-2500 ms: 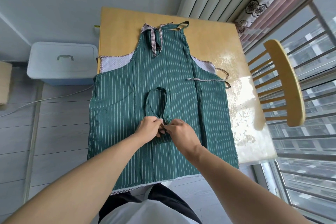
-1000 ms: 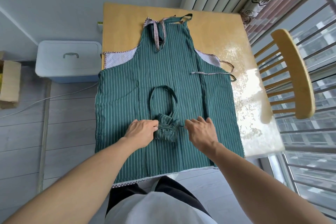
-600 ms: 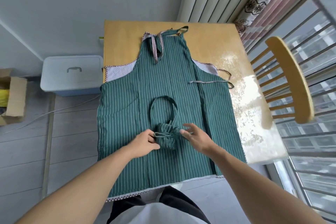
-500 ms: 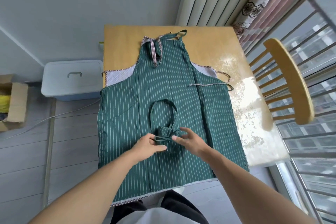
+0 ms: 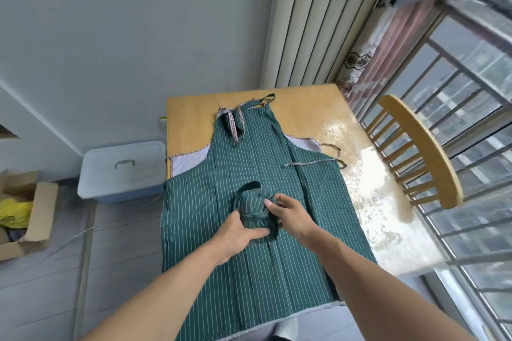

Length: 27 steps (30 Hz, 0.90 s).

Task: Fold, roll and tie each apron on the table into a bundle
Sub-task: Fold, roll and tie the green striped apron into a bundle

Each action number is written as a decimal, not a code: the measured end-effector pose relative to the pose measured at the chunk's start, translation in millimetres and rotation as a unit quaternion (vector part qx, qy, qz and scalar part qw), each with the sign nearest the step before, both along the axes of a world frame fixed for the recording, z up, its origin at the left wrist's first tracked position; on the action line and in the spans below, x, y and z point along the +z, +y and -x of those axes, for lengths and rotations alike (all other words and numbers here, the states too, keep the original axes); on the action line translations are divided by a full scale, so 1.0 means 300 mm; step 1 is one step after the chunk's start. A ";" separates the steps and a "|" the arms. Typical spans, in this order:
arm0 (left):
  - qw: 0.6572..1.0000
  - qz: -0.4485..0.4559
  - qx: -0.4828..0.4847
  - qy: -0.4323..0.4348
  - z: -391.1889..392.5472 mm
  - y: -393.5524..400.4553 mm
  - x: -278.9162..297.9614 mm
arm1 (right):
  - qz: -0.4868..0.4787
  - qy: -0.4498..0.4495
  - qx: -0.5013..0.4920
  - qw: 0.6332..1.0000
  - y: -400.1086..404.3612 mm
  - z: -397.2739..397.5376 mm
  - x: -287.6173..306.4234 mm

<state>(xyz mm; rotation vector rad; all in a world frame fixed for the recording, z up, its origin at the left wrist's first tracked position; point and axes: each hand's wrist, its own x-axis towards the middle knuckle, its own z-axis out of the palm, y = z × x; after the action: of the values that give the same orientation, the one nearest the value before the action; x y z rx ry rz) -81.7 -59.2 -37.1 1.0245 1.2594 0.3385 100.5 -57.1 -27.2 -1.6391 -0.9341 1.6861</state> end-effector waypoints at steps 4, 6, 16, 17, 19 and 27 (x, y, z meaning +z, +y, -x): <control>0.994 -0.088 -0.056 0.036 0.042 0.033 0.089 | 0.002 -0.019 0.001 1.000 0.019 0.028 0.104; 0.991 -0.108 -0.061 0.040 0.054 0.047 0.111 | -0.028 -0.038 -0.011 0.999 0.017 0.047 0.147; 0.960 -0.241 -0.104 0.103 -0.058 -0.005 0.061 | -0.037 -0.131 -0.136 0.981 -0.183 -0.007 0.184; 0.958 -0.237 -0.134 0.093 -0.080 -0.024 0.064 | -0.017 -0.123 -0.151 0.981 -0.227 -0.027 0.191; 0.950 -0.235 -0.195 0.067 -0.136 -0.077 0.087 | 0.015 -0.104 -0.199 0.974 -0.337 -0.080 0.222; 0.892 -0.261 -0.370 -0.004 -0.421 -0.420 0.269 | -0.034 -0.022 -0.409 0.911 -0.782 -0.334 0.335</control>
<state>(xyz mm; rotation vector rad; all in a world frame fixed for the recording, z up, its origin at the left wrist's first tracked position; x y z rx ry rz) 44.7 -185.3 43.7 1.8740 0.6852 0.0766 200.7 -291.6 73.2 -1.6838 -0.2279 1.0200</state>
